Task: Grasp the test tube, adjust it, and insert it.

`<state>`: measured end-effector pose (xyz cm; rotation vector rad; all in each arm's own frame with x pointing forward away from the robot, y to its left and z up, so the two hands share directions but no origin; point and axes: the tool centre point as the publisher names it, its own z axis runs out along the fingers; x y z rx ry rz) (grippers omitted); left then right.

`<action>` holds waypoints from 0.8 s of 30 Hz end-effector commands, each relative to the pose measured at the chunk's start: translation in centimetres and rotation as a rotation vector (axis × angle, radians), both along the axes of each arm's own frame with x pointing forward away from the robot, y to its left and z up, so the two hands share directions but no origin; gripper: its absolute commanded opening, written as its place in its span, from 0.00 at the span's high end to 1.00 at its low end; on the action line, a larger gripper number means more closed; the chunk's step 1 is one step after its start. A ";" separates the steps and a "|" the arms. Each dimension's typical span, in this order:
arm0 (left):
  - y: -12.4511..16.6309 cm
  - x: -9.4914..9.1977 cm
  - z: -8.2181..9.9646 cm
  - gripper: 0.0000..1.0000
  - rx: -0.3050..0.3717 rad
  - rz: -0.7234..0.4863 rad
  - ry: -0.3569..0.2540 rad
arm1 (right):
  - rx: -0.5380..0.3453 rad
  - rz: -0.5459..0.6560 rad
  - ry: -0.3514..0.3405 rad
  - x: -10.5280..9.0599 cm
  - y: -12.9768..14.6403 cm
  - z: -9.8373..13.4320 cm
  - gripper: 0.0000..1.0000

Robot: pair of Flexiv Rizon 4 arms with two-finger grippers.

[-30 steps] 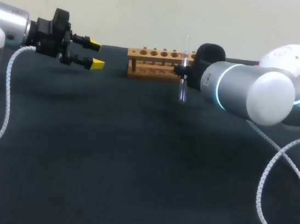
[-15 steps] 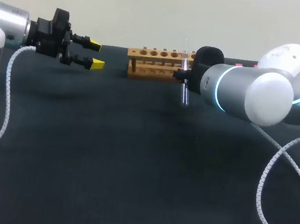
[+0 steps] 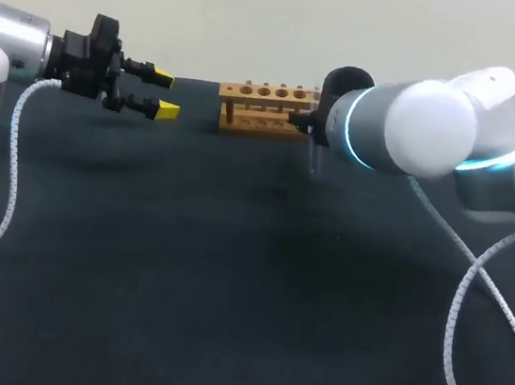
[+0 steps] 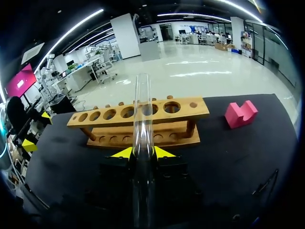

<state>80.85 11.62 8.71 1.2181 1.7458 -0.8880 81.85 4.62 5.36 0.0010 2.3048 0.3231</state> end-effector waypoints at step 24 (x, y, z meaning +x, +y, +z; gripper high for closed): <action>0.1 0.0 -0.1 0.00 -0.003 -0.002 -0.004 | -0.106 -0.099 0.079 0.5 -0.3 -1.1 1.00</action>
